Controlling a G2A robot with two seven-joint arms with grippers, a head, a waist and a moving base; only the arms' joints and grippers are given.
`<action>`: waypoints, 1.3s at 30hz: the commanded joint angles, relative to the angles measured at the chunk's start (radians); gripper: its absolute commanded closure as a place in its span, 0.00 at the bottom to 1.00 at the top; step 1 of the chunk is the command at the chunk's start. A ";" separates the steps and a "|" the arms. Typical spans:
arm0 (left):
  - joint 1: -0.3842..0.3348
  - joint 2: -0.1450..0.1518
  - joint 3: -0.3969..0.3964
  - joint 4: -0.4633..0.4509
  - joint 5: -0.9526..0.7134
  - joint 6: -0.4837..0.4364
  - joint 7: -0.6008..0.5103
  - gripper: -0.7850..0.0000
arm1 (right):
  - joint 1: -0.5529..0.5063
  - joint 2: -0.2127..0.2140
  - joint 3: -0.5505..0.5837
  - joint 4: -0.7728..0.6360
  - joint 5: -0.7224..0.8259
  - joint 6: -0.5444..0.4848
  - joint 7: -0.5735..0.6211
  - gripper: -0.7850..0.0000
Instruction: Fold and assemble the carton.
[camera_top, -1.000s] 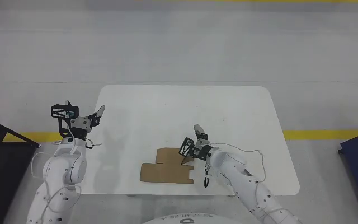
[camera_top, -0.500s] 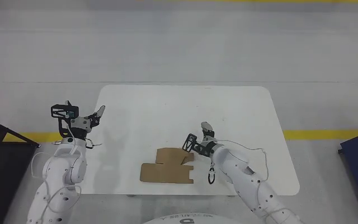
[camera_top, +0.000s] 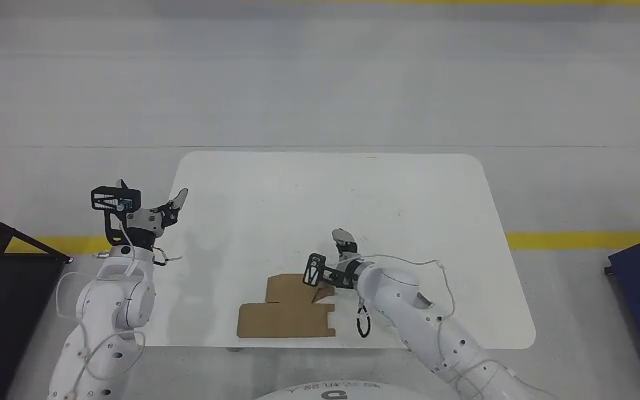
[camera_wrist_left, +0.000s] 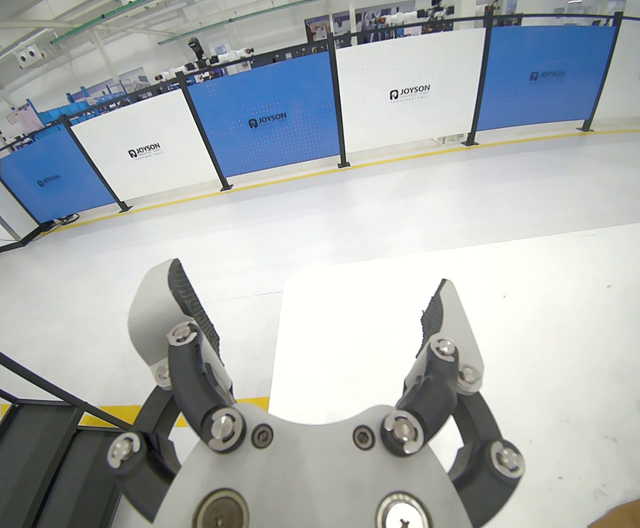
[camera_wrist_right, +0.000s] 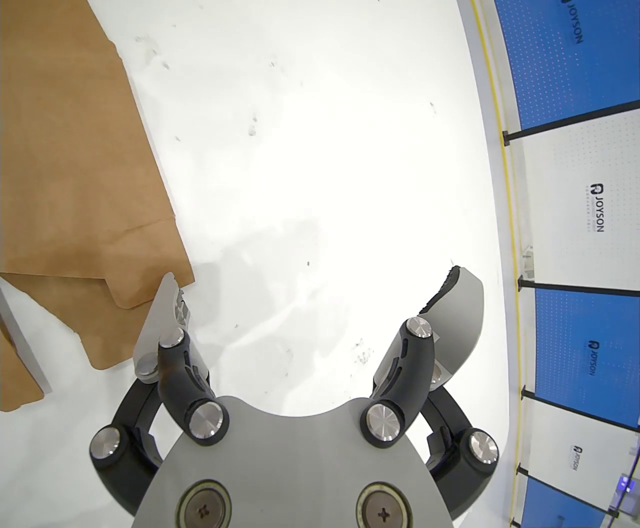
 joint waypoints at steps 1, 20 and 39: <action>0.000 0.000 0.000 0.000 0.000 0.000 0.000 0.00 | 0.000 -0.002 -0.010 -0.004 -0.002 0.004 0.004 0.00; 0.000 0.000 0.000 0.000 0.000 0.000 0.000 0.00 | 0.069 -0.039 -0.129 0.032 -0.020 0.030 0.018 0.00; 0.000 0.000 0.000 0.000 0.000 0.000 0.000 0.00 | -0.193 0.034 0.205 -0.148 0.088 0.166 -0.392 0.00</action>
